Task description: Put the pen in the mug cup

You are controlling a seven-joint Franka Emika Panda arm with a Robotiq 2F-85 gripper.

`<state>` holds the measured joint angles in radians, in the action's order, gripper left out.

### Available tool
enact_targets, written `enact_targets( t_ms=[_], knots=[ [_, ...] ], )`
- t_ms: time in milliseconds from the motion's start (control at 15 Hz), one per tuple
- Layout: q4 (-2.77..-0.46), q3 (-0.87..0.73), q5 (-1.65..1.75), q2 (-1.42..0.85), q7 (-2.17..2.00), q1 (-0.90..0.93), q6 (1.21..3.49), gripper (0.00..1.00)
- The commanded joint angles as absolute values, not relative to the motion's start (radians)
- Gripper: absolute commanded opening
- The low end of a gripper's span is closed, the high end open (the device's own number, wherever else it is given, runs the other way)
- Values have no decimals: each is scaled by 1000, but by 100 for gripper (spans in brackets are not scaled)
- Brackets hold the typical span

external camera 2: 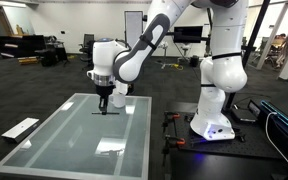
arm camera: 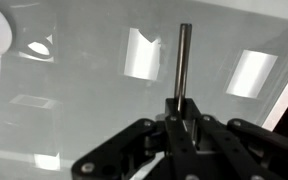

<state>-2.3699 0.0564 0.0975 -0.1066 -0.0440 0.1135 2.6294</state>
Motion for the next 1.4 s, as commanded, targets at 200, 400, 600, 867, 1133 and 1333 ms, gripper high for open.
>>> enact_targets(
  t_ms=[200, 400, 600, 867, 1133, 1333],
  knots=[
    [-2411, 64, 73, -5, 18, 88, 2566, 12],
    [-2428, 63, 65, 24, 35, 84, 2558, 12],
    [-2431, 63, 65, 24, 35, 84, 2558, 12],
    [-2432, 75, 259, 19, -185, 84, 2589, 3],
    [-2408, 91, 514, 12, -489, 88, 2560, 3],
    [-2383, 102, 707, 5, -734, 91, 2523, 3]
  ],
)
